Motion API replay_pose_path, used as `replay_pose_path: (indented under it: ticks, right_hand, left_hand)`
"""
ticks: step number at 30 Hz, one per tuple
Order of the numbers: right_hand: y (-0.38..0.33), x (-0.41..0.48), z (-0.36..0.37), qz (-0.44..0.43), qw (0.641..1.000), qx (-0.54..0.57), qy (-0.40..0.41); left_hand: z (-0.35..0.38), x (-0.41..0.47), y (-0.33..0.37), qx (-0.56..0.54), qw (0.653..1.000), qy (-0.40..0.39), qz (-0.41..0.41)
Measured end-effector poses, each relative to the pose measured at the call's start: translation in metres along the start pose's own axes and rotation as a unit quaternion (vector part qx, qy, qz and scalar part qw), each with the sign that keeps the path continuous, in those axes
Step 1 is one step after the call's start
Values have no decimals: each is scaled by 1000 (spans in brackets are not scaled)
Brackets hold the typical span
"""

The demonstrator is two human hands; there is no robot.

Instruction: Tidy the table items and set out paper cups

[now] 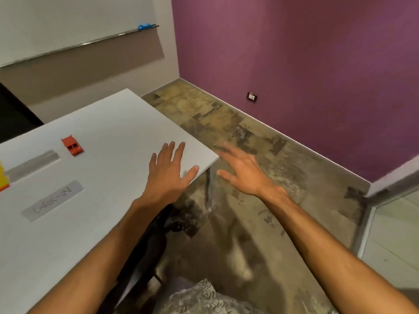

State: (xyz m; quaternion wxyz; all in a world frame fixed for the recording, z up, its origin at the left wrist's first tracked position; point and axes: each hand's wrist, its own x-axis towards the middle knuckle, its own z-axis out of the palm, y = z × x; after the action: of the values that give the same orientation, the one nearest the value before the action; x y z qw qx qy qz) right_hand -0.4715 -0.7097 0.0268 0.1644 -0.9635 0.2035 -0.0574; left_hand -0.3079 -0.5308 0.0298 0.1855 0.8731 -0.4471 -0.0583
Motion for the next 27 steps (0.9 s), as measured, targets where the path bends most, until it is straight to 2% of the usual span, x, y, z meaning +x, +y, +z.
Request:
replay_pose_path:
  ticks: [4, 7, 11, 17, 27]
  right_hand:
    - [53, -8, -27, 51, 998, 10, 34]
    - [89, -3, -37, 97, 995, 8, 26]
    - [132, 19, -46, 129, 991, 21, 21]
    - [201, 96, -53, 132, 991, 11, 26]
    - [287, 267, -64, 77, 995, 2, -57]
  left_hand:
    - [16, 43, 47, 11, 998, -17, 57]
    - [31, 75, 69, 6, 996, -26, 88]
    - [55, 117, 87, 38, 989, 29, 140]
    - [95, 216, 92, 21, 994, 5, 111]
    - [123, 377, 81, -21, 999, -26, -3]
